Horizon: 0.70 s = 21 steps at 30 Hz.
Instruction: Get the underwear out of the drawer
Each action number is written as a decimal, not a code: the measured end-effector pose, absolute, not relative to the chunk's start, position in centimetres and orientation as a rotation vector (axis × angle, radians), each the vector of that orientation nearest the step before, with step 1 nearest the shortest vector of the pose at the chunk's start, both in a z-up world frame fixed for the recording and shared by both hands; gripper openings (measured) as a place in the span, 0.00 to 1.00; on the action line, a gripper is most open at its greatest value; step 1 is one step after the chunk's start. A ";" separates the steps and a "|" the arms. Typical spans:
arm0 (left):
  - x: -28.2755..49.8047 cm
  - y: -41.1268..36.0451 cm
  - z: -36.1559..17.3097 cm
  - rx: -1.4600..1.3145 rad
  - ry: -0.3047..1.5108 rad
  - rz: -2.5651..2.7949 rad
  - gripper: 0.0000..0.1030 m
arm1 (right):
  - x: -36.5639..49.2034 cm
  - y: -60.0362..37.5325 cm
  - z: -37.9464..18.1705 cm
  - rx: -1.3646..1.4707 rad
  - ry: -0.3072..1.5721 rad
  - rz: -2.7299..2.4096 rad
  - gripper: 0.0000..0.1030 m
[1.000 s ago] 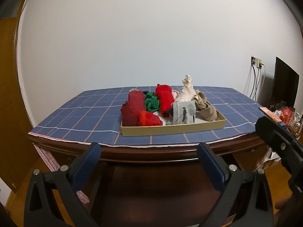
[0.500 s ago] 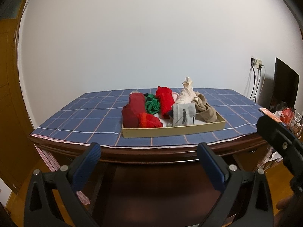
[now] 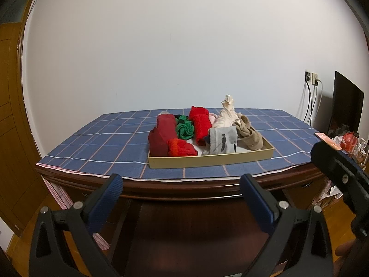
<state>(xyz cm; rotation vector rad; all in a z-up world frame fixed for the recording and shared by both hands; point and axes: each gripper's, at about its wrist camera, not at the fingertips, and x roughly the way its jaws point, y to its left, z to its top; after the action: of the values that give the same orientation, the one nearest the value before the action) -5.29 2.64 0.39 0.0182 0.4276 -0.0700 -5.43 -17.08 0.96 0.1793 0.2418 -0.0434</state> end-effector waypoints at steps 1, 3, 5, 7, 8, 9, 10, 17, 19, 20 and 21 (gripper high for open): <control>-5.3 2.6 0.4 0.018 0.428 -0.070 1.00 | -5.4 -17.1 0.9 0.179 0.242 -0.044 0.86; -5.3 2.6 0.4 0.018 0.428 -0.069 1.00 | -5.4 -17.0 0.9 0.180 0.243 -0.044 0.86; -5.3 2.7 0.4 0.018 0.428 -0.069 1.00 | -5.5 -17.1 0.9 0.179 0.244 -0.044 0.86; -5.3 2.6 0.4 0.016 0.428 -0.070 1.00 | -5.5 -17.1 0.9 0.180 0.244 -0.043 0.86; -5.4 2.6 0.4 0.016 0.428 -0.069 1.00 | -5.5 -17.1 0.9 0.180 0.244 -0.043 0.86; -5.4 2.6 0.4 0.017 0.427 -0.069 1.00 | -5.5 -17.0 0.9 0.179 0.243 -0.043 0.86; -5.3 2.6 0.4 0.017 0.427 -0.069 1.00 | -5.4 -17.0 0.9 0.179 0.243 -0.044 0.86; -5.5 2.5 0.5 0.026 0.418 -0.063 1.00 | -5.6 -17.1 0.9 0.181 0.240 -0.045 0.86; -5.5 2.5 0.5 0.029 0.417 -0.061 1.00 | -5.7 -17.2 0.9 0.183 0.237 -0.046 0.86; -5.5 2.5 0.5 0.028 0.418 -0.061 1.00 | -5.7 -17.2 0.9 0.183 0.236 -0.046 0.86; -5.5 2.4 0.5 0.027 0.420 -0.061 1.00 | -5.7 -17.2 0.9 0.183 0.236 -0.046 0.86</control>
<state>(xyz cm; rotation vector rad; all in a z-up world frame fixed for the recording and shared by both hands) -5.53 2.43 0.55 0.0271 0.4196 -0.0610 -5.71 -17.20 0.94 0.1834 0.2357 -0.0462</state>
